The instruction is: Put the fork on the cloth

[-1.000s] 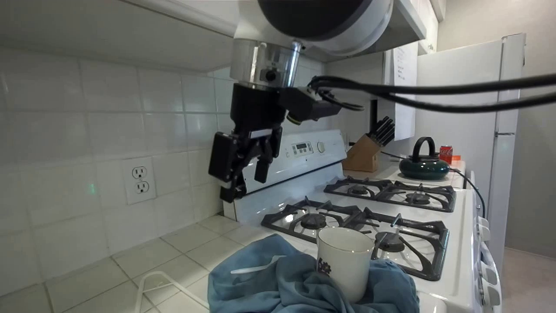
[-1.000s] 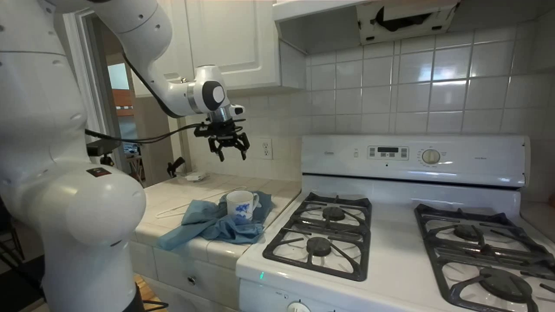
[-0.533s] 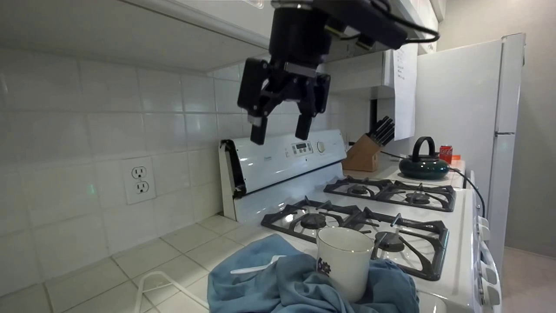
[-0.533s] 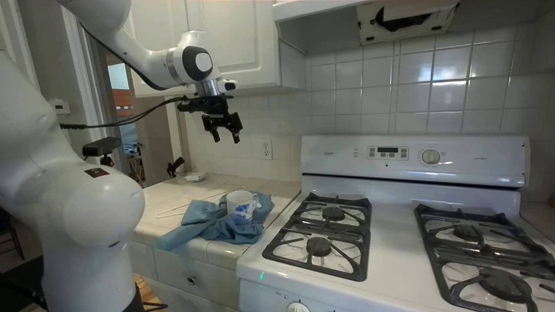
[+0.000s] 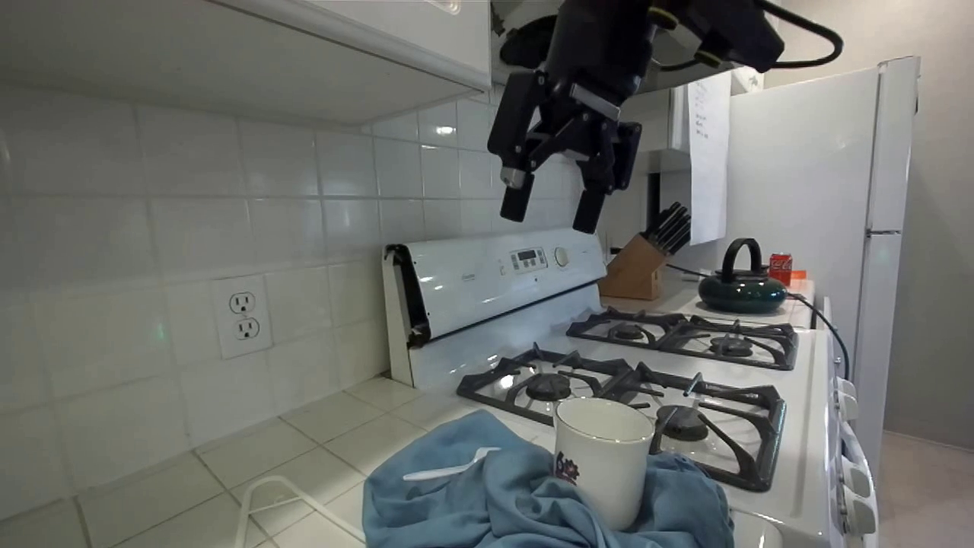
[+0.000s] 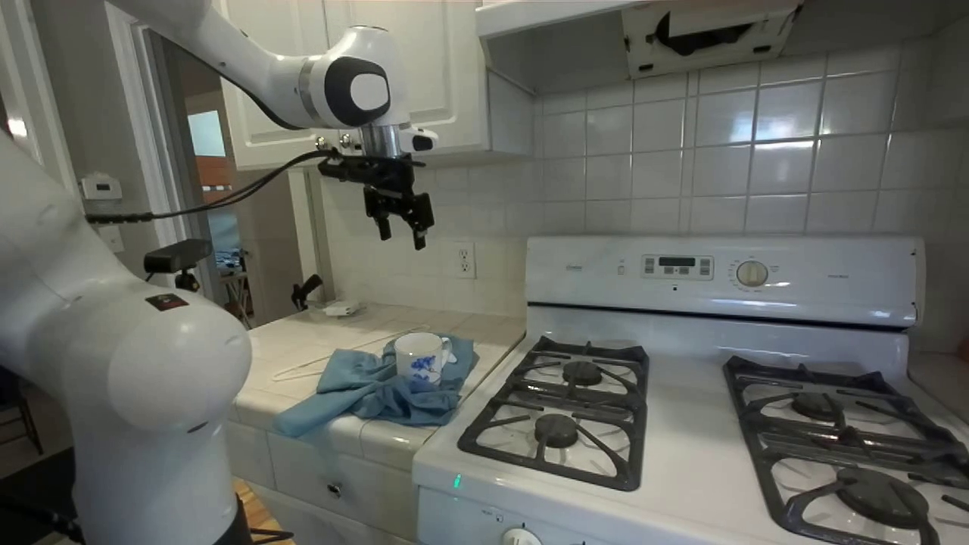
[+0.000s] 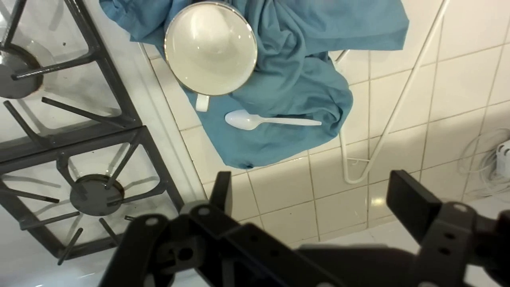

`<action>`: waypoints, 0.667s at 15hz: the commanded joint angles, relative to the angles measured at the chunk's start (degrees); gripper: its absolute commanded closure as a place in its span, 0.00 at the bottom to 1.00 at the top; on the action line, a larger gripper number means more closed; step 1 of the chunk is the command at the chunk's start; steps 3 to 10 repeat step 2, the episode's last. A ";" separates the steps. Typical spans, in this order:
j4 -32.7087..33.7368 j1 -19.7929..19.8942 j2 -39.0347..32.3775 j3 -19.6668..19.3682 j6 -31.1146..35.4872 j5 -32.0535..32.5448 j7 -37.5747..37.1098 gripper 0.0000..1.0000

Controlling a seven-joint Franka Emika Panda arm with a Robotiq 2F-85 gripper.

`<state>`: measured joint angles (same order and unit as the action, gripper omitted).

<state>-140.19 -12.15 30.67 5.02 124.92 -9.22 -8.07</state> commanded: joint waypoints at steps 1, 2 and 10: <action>0.07 1.22 0.03 1.17 -0.28 -0.73 0.54 0.00; 0.04 1.20 0.03 1.24 -0.28 -0.73 0.53 0.00; 0.04 1.20 0.03 1.24 -0.28 -0.73 0.53 0.00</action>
